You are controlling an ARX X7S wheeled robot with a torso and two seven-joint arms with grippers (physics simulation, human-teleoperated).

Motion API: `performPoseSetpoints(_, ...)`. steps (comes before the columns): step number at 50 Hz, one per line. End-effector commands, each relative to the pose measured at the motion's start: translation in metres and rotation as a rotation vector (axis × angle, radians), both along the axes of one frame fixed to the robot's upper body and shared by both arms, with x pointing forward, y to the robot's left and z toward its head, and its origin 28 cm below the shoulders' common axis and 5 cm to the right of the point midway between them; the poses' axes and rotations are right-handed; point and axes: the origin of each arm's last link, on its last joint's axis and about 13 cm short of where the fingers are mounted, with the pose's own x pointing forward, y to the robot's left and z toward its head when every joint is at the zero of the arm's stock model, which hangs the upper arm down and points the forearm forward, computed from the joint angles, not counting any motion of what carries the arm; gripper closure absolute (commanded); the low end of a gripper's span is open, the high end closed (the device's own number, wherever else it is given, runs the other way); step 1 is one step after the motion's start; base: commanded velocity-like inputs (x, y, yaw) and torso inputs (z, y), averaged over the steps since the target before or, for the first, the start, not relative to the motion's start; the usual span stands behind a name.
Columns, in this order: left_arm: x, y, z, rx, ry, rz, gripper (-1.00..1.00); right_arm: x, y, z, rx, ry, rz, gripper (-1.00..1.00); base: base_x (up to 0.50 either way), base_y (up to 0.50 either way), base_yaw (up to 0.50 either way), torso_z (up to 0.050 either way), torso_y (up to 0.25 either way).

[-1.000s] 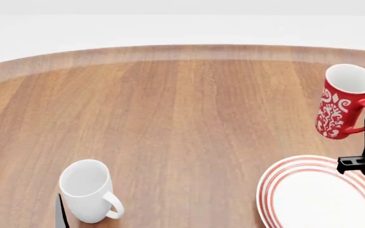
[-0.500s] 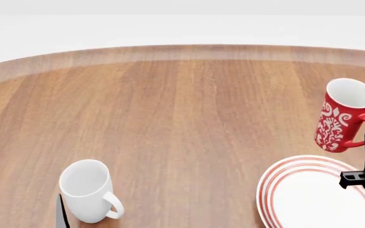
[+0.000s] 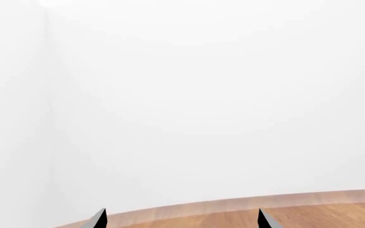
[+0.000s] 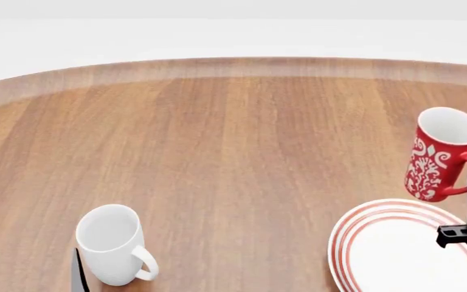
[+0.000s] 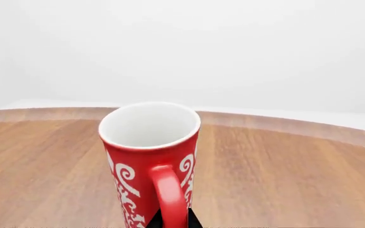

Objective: Pick up the red mug and put it on the plate

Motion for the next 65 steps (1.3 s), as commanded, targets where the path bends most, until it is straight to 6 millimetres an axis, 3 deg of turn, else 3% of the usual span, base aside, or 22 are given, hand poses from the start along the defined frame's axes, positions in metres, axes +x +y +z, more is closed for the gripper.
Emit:
performPoseSetpoints(1,0.0002,0.0,0.0,0.002,-0.009,-0.005,-1.0,0.0008,-0.0002,0.0013,-0.011,-0.009,0.006,1.0,0.0,0.0,0.0,0.0,0.0)
performPoseSetpoints(25,0.0004,0.0001,0.0,0.007,-0.02,-0.009,-1.0,-0.0002,0.0009,0.0011,0.001,-0.01,0.002,1.0,0.0,0.0,0.0,0.0,0.0)
performPoseSetpoints(65,0.0006,0.0,0.0,0.004,-0.031,-0.007,-1.0,-0.002,-0.0004,-0.0007,0.007,-0.018,0.007,1.0,0.0,0.0,0.0,0.015,-0.145)
